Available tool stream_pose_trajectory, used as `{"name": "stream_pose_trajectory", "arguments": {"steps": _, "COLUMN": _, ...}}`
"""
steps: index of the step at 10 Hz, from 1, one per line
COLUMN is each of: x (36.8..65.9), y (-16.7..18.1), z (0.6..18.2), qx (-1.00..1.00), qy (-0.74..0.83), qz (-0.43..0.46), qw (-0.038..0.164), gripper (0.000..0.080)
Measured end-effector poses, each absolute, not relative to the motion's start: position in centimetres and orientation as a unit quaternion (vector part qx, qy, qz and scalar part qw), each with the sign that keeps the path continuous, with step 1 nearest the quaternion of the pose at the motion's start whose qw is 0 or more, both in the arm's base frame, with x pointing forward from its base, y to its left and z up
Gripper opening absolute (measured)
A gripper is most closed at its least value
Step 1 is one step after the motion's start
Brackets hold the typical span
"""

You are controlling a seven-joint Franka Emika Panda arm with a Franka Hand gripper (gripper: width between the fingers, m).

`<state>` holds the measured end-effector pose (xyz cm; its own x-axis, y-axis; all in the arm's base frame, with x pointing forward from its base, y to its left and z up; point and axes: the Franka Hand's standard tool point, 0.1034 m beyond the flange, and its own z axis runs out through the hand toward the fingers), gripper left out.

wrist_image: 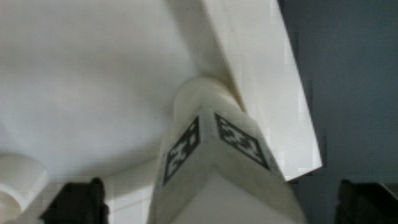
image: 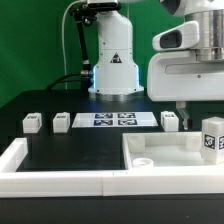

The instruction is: Assemble square table

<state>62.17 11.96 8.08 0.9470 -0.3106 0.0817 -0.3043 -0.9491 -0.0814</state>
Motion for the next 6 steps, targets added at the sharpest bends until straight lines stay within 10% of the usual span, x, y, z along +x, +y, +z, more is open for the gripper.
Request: {"name": "stream_pose_trajectory", "arguments": {"steps": 6, "x": 62.00, "y": 12.30, "z": 8.14, "qx": -0.994, "qy": -0.093, "qz": -0.045, "qw": 0.022, "gripper": 0.0649}}
